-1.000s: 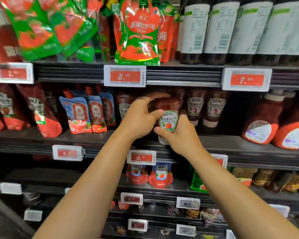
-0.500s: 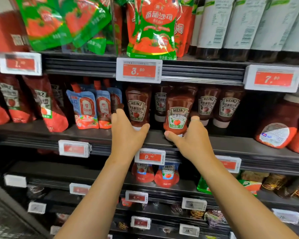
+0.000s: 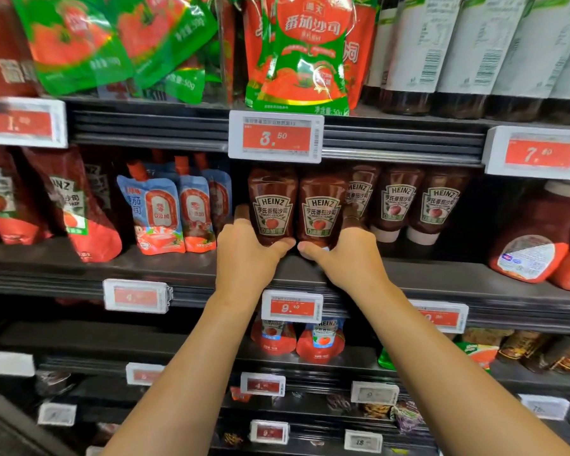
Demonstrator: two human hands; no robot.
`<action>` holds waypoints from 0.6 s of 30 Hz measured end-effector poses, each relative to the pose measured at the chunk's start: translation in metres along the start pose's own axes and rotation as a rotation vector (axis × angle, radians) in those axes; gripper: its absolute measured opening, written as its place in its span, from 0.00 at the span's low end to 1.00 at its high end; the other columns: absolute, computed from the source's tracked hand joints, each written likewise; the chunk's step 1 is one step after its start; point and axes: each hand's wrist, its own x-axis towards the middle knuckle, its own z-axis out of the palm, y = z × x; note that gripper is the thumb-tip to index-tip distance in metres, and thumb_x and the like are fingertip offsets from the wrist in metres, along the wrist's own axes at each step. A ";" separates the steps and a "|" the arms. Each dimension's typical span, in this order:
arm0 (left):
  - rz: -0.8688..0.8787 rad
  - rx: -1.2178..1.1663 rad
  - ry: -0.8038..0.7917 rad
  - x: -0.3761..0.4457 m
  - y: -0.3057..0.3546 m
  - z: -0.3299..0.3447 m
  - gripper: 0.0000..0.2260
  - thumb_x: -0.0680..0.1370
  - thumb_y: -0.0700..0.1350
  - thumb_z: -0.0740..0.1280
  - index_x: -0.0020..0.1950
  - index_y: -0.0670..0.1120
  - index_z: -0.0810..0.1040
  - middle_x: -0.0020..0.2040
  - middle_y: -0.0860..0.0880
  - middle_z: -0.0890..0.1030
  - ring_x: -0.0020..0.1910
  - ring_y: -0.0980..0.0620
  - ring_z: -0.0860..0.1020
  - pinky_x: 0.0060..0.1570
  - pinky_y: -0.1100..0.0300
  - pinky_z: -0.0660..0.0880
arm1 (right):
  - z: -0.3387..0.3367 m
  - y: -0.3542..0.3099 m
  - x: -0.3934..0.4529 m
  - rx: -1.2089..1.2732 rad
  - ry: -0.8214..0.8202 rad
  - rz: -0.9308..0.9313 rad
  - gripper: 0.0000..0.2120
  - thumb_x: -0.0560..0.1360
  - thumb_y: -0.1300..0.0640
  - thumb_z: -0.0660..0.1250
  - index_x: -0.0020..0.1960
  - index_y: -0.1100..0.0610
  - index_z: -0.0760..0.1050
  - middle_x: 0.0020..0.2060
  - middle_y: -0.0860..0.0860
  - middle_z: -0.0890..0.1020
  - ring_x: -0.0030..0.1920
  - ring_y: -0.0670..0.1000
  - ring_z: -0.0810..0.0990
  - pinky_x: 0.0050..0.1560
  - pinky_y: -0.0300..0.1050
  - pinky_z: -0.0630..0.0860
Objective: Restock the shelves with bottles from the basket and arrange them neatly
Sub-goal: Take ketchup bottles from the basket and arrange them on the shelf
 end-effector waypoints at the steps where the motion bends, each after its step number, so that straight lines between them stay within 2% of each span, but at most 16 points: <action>1: 0.001 0.003 -0.004 0.000 -0.001 0.001 0.27 0.65 0.61 0.80 0.43 0.44 0.70 0.37 0.52 0.70 0.33 0.59 0.66 0.28 0.67 0.58 | 0.000 -0.001 0.000 -0.020 0.001 -0.005 0.31 0.69 0.35 0.76 0.32 0.55 0.62 0.25 0.47 0.67 0.26 0.44 0.64 0.23 0.37 0.56; 4: 0.005 0.013 -0.011 0.002 -0.003 0.003 0.26 0.66 0.61 0.80 0.43 0.44 0.71 0.37 0.49 0.74 0.33 0.58 0.68 0.28 0.68 0.57 | -0.001 -0.002 -0.002 -0.042 -0.016 -0.016 0.31 0.70 0.35 0.75 0.30 0.54 0.60 0.25 0.48 0.66 0.26 0.45 0.64 0.22 0.39 0.56; 7: 0.014 0.008 -0.007 0.003 -0.004 0.005 0.26 0.67 0.60 0.80 0.46 0.42 0.73 0.37 0.51 0.72 0.34 0.55 0.69 0.28 0.69 0.57 | -0.002 0.000 -0.005 -0.046 -0.039 -0.039 0.29 0.71 0.37 0.75 0.31 0.55 0.64 0.27 0.50 0.69 0.28 0.46 0.67 0.26 0.40 0.56; 10: 0.014 0.018 0.000 0.004 -0.005 0.006 0.28 0.68 0.59 0.79 0.52 0.39 0.75 0.40 0.49 0.72 0.40 0.50 0.71 0.30 0.64 0.60 | -0.001 0.001 -0.007 -0.004 -0.050 -0.059 0.24 0.71 0.38 0.75 0.38 0.57 0.71 0.33 0.51 0.76 0.34 0.50 0.75 0.29 0.41 0.64; 13: 0.010 -0.001 -0.022 0.004 -0.008 0.006 0.25 0.68 0.59 0.80 0.46 0.42 0.72 0.40 0.48 0.74 0.38 0.52 0.71 0.30 0.63 0.62 | 0.000 -0.001 -0.009 0.049 -0.028 -0.069 0.21 0.71 0.41 0.76 0.49 0.57 0.76 0.40 0.50 0.80 0.41 0.51 0.78 0.36 0.41 0.69; 14: 0.007 -0.006 -0.027 0.003 -0.008 0.005 0.25 0.68 0.59 0.79 0.46 0.42 0.72 0.40 0.48 0.73 0.38 0.53 0.70 0.31 0.63 0.63 | 0.000 -0.001 -0.010 0.053 -0.026 -0.066 0.20 0.71 0.41 0.76 0.48 0.56 0.76 0.39 0.48 0.79 0.40 0.50 0.78 0.34 0.39 0.68; 16: 0.001 -0.005 -0.027 0.001 -0.006 0.004 0.27 0.68 0.60 0.79 0.47 0.42 0.71 0.43 0.48 0.70 0.41 0.52 0.68 0.37 0.59 0.66 | 0.001 -0.001 -0.010 0.031 -0.039 -0.051 0.20 0.71 0.40 0.77 0.40 0.53 0.73 0.34 0.45 0.76 0.38 0.49 0.77 0.29 0.35 0.64; 18: -0.004 -0.008 -0.007 -0.005 -0.003 0.001 0.27 0.68 0.60 0.79 0.46 0.45 0.66 0.45 0.48 0.68 0.42 0.52 0.67 0.40 0.56 0.67 | 0.001 0.000 -0.011 0.008 -0.034 -0.035 0.22 0.69 0.37 0.77 0.38 0.51 0.70 0.35 0.47 0.78 0.38 0.49 0.78 0.30 0.36 0.67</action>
